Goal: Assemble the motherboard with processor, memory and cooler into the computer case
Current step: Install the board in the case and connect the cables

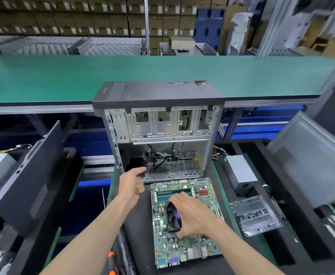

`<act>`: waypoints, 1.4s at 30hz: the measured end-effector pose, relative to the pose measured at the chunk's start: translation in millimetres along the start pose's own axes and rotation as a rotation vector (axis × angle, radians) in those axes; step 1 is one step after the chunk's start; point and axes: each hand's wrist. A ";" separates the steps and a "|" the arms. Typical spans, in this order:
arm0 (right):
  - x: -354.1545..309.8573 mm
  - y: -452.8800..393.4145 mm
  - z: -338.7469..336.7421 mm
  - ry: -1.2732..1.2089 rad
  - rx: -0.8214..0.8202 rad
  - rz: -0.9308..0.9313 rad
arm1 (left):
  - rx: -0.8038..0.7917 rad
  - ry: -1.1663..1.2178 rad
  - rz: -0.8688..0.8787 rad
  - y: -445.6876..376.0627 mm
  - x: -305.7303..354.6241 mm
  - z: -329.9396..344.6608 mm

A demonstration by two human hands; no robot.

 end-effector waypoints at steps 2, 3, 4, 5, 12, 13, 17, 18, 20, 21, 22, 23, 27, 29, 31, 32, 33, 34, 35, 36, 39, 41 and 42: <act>1.6 1.2 -2.0 -0.005 0.008 -0.011 | -0.084 0.072 0.017 1.7 10.3 16.6; 3.2 2.1 -2.7 -0.011 0.016 -0.016 | -0.118 0.098 0.025 0.6 15.0 26.0; 2.6 2.1 -4.3 -0.013 0.024 -0.022 | -0.144 0.125 0.038 0.4 21.0 33.5; 3.0 2.5 -5.7 -0.012 0.033 -0.027 | -0.166 0.155 0.052 -0.4 26.3 41.6; 5.4 1.6 -15.9 0.011 0.084 -0.062 | -0.284 0.334 0.058 -9.4 51.5 87.1; 5.4 1.3 -17.5 0.008 0.091 -0.065 | -0.286 0.341 0.051 -11.5 51.9 89.9; 5.1 0.2 -22.7 -0.004 0.102 -0.068 | -0.337 0.309 0.011 -14.2 50.4 97.7; 4.7 -0.6 -23.9 -0.009 0.108 -0.070 | -0.343 0.304 0.005 -13.7 50.3 99.7; 3.8 -3.0 -25.7 -0.015 0.126 -0.077 | -0.343 0.310 0.007 -12.0 50.6 102.6; 2.8 -4.9 -26.5 -0.012 0.137 -0.084 | -0.341 0.314 0.012 -10.7 50.8 103.5; 1.7 -7.3 -27.4 -0.007 0.148 -0.091 | -0.340 0.321 0.019 -9.5 50.8 103.7; 0.3 -10.3 -28.3 0.000 0.159 -0.098 | -0.340 0.328 0.024 -8.2 50.6 103.8; -6.2 -24.9 -36.5 0.022 0.190 -0.124 | -0.352 0.331 0.016 -3.9 50.8 105.0; -8.0 -32.6 -43.2 0.025 0.198 -0.124 | -0.349 0.332 0.004 -2.4 51.2 105.9; -7.7 -40.3 -50.6 0.034 0.203 -0.112 | -0.346 0.329 -0.002 0.0 50.9 106.7; -7.2 -43.4 -54.0 0.040 0.201 -0.106 | -0.342 0.321 -0.001 1.6 50.6 106.9; -6.8 -45.8 -56.5 0.046 0.195 -0.105 | -0.334 0.307 0.004 3.1 50.4 106.9; -6.5 -47.3 -57.9 0.053 0.183 -0.106 | -0.325 0.298 0.006 4.5 50.6 106.7; -6.4 -47.7 -58.0 0.063 0.172 -0.106 | -0.318 0.301 0.004 5.9 51.0 106.8; -6.1 -47.4 -57.2 0.075 0.163 -0.102 | -0.315 0.310 -0.001 7.4 52.0 106.9; -4.6 -44.8 -53.7 0.077 0.154 -0.070 | -0.305 0.335 -0.024 11.8 54.3 107.0; -3.4 -44.0 -55.0 0.073 0.167 -0.053 | -0.306 0.345 -0.034 14.6 53.4 107.8; -2.8 -44.1 -56.6 0.074 0.173 -0.052 | -0.303 0.349 -0.038 16.1 52.5 108.4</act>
Point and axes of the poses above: each hand's wrist, its own y-axis away from the middle knuckle, its own z-axis out of the palm, x = y × z, and after that the axes turned 13 degrees about -z, right-handed
